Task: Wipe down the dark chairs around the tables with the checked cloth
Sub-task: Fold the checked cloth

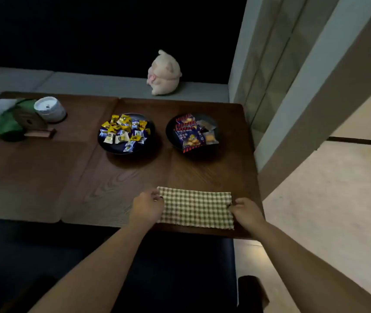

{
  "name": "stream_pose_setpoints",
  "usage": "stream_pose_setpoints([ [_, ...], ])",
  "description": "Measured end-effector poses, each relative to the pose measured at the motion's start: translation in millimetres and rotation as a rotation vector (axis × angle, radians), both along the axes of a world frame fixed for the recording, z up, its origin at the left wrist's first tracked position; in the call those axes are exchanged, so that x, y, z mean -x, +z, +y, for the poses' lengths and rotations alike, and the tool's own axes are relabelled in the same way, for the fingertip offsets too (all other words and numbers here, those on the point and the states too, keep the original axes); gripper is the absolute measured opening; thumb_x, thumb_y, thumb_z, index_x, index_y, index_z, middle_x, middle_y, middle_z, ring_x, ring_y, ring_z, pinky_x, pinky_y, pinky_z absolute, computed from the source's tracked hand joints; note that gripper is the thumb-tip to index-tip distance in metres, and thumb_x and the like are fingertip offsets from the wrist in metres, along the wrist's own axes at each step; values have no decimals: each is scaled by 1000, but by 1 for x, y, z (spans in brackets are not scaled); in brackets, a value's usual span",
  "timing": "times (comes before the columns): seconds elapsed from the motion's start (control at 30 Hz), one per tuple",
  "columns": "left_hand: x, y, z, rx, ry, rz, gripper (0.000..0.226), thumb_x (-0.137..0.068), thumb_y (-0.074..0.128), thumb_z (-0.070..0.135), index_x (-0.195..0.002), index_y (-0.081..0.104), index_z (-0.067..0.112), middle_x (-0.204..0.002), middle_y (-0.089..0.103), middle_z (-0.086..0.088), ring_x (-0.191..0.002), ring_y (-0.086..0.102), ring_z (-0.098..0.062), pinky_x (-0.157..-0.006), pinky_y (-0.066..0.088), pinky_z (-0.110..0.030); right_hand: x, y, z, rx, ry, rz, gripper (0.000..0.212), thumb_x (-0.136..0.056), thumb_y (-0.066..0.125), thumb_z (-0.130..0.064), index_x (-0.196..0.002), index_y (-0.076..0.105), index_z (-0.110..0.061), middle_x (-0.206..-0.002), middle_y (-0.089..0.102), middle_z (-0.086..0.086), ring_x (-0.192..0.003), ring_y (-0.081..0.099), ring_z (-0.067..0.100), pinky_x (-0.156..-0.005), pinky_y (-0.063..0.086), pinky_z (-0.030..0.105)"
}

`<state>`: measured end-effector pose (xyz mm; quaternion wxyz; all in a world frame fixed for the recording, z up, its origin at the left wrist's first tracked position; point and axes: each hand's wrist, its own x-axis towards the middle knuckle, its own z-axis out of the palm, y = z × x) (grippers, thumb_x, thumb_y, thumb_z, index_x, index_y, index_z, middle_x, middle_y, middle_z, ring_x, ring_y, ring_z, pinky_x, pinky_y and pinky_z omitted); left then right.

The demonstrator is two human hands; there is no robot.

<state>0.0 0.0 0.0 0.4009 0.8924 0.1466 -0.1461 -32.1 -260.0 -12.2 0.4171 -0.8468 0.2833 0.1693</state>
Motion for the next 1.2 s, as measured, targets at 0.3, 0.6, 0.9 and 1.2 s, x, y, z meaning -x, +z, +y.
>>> stream_pose_setpoints([
  [0.3, -16, -35, -18, -66, 190, 59, 63, -81, 75, 29, -133, 44, 12, -132, 41, -8, -117, 47, -24, -89, 48, -35, -14, -27, 29, 71, -155, -43, 50, -81, 67, -22, -124, 45, -10, -117, 53, 11, -99, 56, 28, -83, 49, 34],
  [0.6, 4, -10, -6, 416, 316, 171, 18, -86, 70, 21, -103, 68, 17, -100, 71, -3, -88, 68, -20, -69, 57, -32, -4, -9, 33, -212, -260, -53, 24, -79, 69, -19, -101, 62, -14, -95, 65, 3, -88, 62, 19, -75, 54, 33],
  [0.9, 47, 87, 9, 643, 383, -199, 22, -86, 70, 7, -104, 57, 9, -92, 73, -10, -79, 69, -16, -69, 56, -30, 42, 84, 34, -461, -405, -384, 24, -85, 65, -6, -108, 60, -11, -100, 66, 2, -83, 63, 10, -58, 46, 18],
  [1.2, 130, 167, 67, 562, 186, -528, 15, -89, 67, 12, -79, 66, 24, -74, 70, 8, -63, 61, 7, -59, 49, -14, 148, 181, 91, -403, -393, -671, 16, -89, 64, -13, -104, 68, -14, -97, 71, -3, -91, 65, 10, -81, 53, 30],
])
